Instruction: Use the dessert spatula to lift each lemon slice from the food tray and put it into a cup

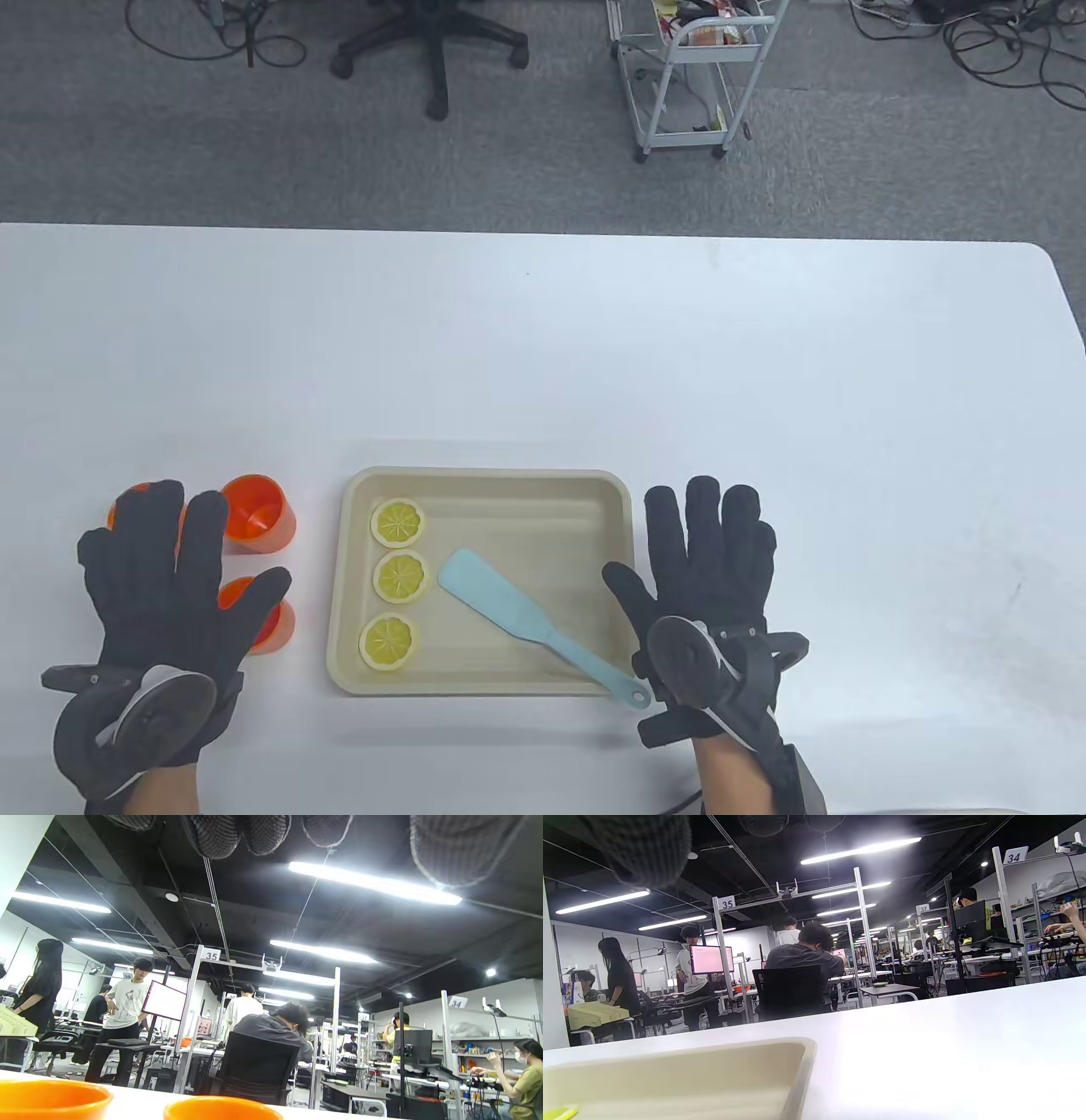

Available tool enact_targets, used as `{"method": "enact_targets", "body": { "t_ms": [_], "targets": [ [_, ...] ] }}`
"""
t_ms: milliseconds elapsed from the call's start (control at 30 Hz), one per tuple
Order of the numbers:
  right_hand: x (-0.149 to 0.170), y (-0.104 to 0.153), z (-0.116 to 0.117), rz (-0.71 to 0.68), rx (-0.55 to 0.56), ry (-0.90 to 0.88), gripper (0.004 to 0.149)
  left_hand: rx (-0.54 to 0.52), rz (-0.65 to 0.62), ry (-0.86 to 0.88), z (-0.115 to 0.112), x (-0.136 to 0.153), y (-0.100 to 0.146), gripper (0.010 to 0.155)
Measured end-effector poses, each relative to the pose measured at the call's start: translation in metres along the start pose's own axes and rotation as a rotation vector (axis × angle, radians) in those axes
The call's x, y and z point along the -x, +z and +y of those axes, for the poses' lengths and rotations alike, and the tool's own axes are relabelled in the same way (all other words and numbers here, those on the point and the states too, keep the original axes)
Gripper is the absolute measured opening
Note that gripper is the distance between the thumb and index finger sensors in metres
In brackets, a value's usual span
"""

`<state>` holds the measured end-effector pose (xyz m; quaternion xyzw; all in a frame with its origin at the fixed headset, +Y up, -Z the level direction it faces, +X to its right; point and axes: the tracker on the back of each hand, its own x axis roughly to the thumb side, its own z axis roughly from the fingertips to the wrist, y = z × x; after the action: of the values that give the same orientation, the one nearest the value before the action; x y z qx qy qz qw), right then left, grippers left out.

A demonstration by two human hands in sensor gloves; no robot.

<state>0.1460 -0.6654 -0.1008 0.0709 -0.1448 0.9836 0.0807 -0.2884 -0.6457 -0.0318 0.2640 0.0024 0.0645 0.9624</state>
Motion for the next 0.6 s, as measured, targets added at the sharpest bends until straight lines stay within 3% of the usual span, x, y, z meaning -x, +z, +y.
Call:
{"method": "enact_targets", "body": {
  "t_ms": [600],
  "targets": [
    [-0.0065, 0.0045, -0.0008, -0.029, -0.005, -0.001, 0.083, 0.044, -0.003, -0.005, -0.0005, -0.0028, -0.0018, 0.091]
  ]
}}
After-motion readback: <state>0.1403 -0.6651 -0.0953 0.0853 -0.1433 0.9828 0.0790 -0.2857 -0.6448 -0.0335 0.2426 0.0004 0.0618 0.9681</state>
